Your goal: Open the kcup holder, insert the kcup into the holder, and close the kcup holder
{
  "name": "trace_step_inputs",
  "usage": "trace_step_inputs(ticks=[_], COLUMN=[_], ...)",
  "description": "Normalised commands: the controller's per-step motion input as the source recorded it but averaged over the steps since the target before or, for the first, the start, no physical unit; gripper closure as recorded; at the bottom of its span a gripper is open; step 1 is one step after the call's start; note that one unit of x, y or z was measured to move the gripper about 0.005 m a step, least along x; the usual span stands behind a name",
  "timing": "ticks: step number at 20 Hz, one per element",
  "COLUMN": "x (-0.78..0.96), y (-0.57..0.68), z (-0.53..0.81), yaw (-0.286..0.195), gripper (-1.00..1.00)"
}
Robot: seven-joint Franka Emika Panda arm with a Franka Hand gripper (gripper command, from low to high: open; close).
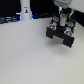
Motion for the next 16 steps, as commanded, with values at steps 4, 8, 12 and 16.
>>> trace_step_inputs(ticks=[4, 8, 12, 16], x=[0.08, 0.06, 0.04, 0.03], y=[-0.23, 0.0, 0.02, 0.01], z=[0.06, -0.13, -0.21, -0.2], yaw=[-0.005, -0.005, 0.007, 0.009], gripper=[1.0, 1.0, 1.0, 1.0])
